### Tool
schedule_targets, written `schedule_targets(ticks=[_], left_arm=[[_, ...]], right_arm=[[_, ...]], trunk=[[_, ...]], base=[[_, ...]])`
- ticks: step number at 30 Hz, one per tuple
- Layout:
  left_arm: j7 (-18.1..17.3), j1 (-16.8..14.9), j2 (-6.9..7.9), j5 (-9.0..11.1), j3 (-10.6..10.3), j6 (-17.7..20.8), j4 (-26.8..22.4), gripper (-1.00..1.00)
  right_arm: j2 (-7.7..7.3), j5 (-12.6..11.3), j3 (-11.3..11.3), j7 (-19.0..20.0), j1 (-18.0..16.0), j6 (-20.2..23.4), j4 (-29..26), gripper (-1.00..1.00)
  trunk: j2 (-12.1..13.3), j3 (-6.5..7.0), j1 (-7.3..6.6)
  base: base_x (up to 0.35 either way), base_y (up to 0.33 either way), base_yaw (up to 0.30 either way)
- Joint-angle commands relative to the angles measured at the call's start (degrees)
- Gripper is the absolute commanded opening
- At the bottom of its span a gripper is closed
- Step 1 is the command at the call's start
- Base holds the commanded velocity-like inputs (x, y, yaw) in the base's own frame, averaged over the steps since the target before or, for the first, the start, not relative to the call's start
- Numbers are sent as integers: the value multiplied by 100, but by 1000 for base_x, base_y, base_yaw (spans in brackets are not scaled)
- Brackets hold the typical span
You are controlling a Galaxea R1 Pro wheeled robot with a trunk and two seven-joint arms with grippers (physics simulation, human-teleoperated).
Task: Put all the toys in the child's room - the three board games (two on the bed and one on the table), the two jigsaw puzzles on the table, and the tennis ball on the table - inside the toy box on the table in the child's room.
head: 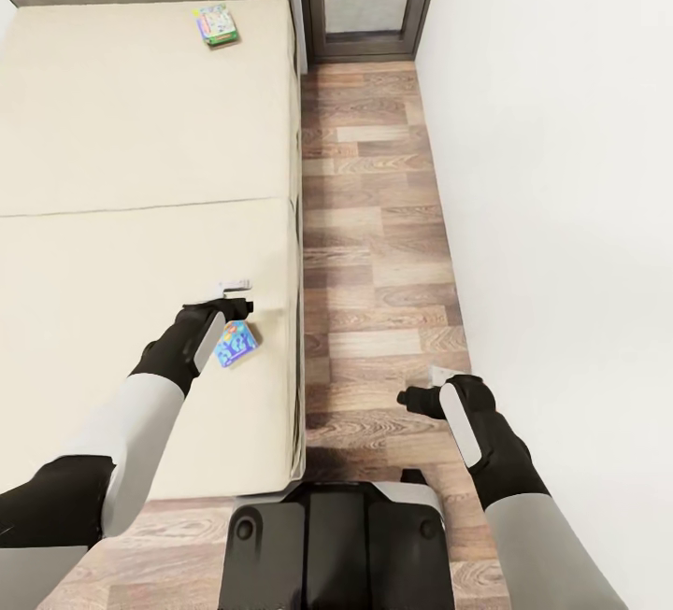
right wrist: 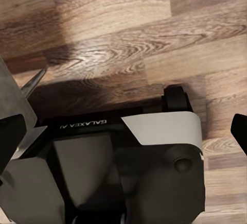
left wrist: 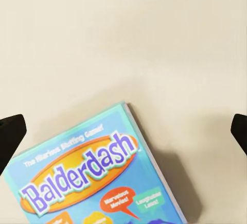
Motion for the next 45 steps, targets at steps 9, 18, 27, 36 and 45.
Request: schedule_targets(ticks=[9,18,27,36,45], left_arm=[[41,-1,8,51,-10,24,-49,100],[41,-1,14,47,-11,42,-304,100],[42,-1,18,-173,-6,28,-350,100],[38,-1,-4,-215,0,33,-356,100],[36,-1,9,-213,-5,28,-356,100]], right_arm=[[4,-62,-5,-49,-5,15,19,100],[5,-62,-4,-43,-5,3,92,100],[5,-62,-2,-42,-1,-2,116,100],[5,-62,-6,-42,0,2,117,100],[5,-62,-4,-42,-5,6,117,100]], trunk=[[-9,-91,3],[-9,-176,3],[-9,-261,3],[-9,-346,3],[-9,-431,3]], base=[[0,0,0],[0,0,0],[0,0,0],[0,0,0],[0,0,0]])
